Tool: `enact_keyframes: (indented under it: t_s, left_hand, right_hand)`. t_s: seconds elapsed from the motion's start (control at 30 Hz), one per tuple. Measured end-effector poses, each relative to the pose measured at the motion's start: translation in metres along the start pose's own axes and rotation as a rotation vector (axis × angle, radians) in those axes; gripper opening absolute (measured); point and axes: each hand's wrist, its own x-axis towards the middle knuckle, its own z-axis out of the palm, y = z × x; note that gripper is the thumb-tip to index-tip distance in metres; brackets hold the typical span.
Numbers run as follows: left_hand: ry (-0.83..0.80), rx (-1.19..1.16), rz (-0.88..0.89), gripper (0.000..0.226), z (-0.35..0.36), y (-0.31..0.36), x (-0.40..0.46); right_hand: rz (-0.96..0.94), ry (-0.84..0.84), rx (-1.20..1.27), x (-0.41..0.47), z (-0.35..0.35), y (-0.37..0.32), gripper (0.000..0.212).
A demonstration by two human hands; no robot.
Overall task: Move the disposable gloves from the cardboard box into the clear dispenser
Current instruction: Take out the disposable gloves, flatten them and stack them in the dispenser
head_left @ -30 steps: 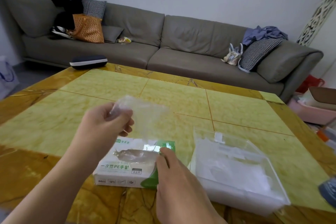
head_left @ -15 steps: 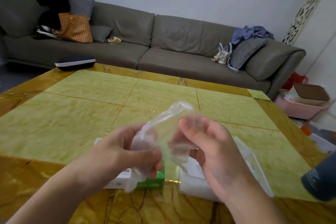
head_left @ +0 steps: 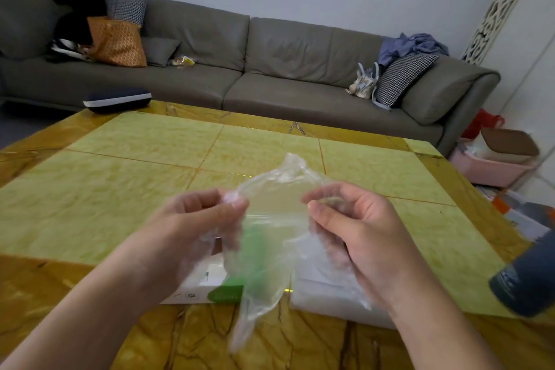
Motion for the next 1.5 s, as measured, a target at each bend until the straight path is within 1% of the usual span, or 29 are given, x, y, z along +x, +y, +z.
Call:
enact_keyframes:
  t_s: [0.1,0.17,0.2,0.3,0.37,0.4,0.43,0.53,0.57,0.6,0.67,0.7,0.77,0.83,0.9,0.93,0.97,1.0,1.03,1.1,1.13,1.17,1.2,1.23,1.27,1.37,1.43,1.5]
  left_hand:
    - [0.029,-0.078,0.003,0.068,-0.014,0.002,0.002]
    - [0.068,-0.079,0.007,0.071,-0.018,0.005,0.002]
    - [0.097,-0.095,0.021,0.069,-0.02,0.004,0.002]
    - [0.191,-0.127,0.012,0.055,-0.017,0.005,0.003]
    - [0.221,-0.17,0.001,0.029,-0.015,0.002,0.006]
    - [0.221,-0.19,0.0,0.02,-0.011,0.003,0.005]
    - [0.202,-0.19,-0.001,0.022,-0.009,0.003,0.005]
    - [0.07,-0.046,-0.025,0.061,-0.009,0.0,0.004]
    - [0.054,0.004,-0.05,0.064,-0.006,-0.001,0.002]
    - [0.049,0.05,-0.056,0.058,-0.002,-0.003,0.001]
    - [0.088,0.084,-0.024,0.031,0.006,-0.004,0.0]
    - [0.118,0.037,-0.013,0.025,0.008,-0.003,0.001]
    - [0.126,-0.105,0.011,0.027,0.003,-0.004,0.003]
    - [0.091,-0.231,0.052,0.042,0.0,-0.003,0.003]
    - [0.01,-0.404,0.089,0.059,-0.001,-0.005,0.001]
    - [-0.046,-0.47,0.091,0.064,-0.001,-0.011,0.001]
    - [-0.095,-0.484,0.075,0.067,0.003,-0.015,0.002]
    - [-0.102,-0.43,0.063,0.07,0.008,-0.023,0.006]
    - [-0.083,-0.326,0.058,0.068,0.015,-0.028,0.007]
    - [-0.051,-0.036,0.115,0.051,0.037,-0.031,0.008]
    - [-0.066,0.082,0.169,0.043,0.047,-0.031,0.007]
    - [-0.072,0.161,0.224,0.035,0.056,-0.032,0.004]
    - [-0.051,0.188,0.259,0.026,0.064,-0.03,0.0]
    - [-0.014,0.188,0.28,0.02,0.07,-0.028,-0.004]
    - [0.025,0.172,0.29,0.018,0.071,-0.028,-0.006]
    - [0.09,0.009,0.263,0.026,0.066,-0.027,-0.005]
    - [0.095,-0.112,0.206,0.028,0.058,-0.023,-0.003]
    - [0.048,-0.104,0.159,0.033,0.052,-0.021,-0.006]
  right_hand:
    - [-0.02,0.065,-0.057,0.003,-0.007,0.001,0.012]
    - [-0.039,0.106,-0.065,0.004,-0.009,0.001,0.013]
    - [-0.045,0.119,-0.061,0.004,-0.01,0.001,0.013]
    - [-0.037,0.11,-0.04,0.003,-0.01,-0.001,0.016]
    - [-0.017,0.099,-0.022,0.002,-0.009,-0.001,0.016]
    - [-0.012,0.101,-0.016,0.002,-0.008,-0.001,0.015]
    - [-0.011,0.11,-0.007,0.002,-0.007,0.0,0.013]
    - [-0.016,0.144,0.025,0.001,-0.002,0.004,0.01]
    - [-0.016,0.146,0.03,0.0,0.0,0.006,0.01]
    - [-0.014,0.145,0.032,0.0,0.002,0.006,0.008]
    - [-0.011,0.15,0.03,-0.002,0.004,0.007,0.005]
    - [-0.013,0.16,0.016,-0.002,0.003,0.006,0.004]
    - [-0.03,0.182,-0.018,-0.002,-0.001,0.005,0.005]
    - [-0.05,0.203,-0.021,-0.002,-0.003,0.003,0.004]
    - [-0.069,0.235,0.025,-0.002,-0.004,0.001,0.002]
    - [-0.08,0.251,0.067,-0.002,-0.003,0.001,0.001]
    - [-0.089,0.268,0.108,-0.002,-0.002,0.0,0.001]
    - [-0.098,0.287,0.141,-0.002,-0.002,0.0,0.002]
    - [-0.105,0.305,0.165,-0.002,0.0,0.0,0.002]
    - [-0.119,0.315,0.171,-0.004,0.005,0.001,0.003]
    - [-0.128,0.307,0.157,-0.005,0.009,0.002,0.004]
    - [-0.137,0.297,0.137,-0.006,0.013,0.004,0.005]
    - [-0.143,0.289,0.115,-0.007,0.016,0.006,0.005]
    - [-0.147,0.282,0.09,-0.008,0.018,0.007,0.005]
    - [-0.154,0.277,0.064,-0.009,0.019,0.009,0.005]
    - [-0.169,0.289,0.029,-0.008,0.014,0.007,0.011]
    - [-0.166,0.312,0.039,-0.007,0.009,0.004,0.012]
    - [-0.171,0.326,0.039,-0.006,0.005,0.003,0.012]
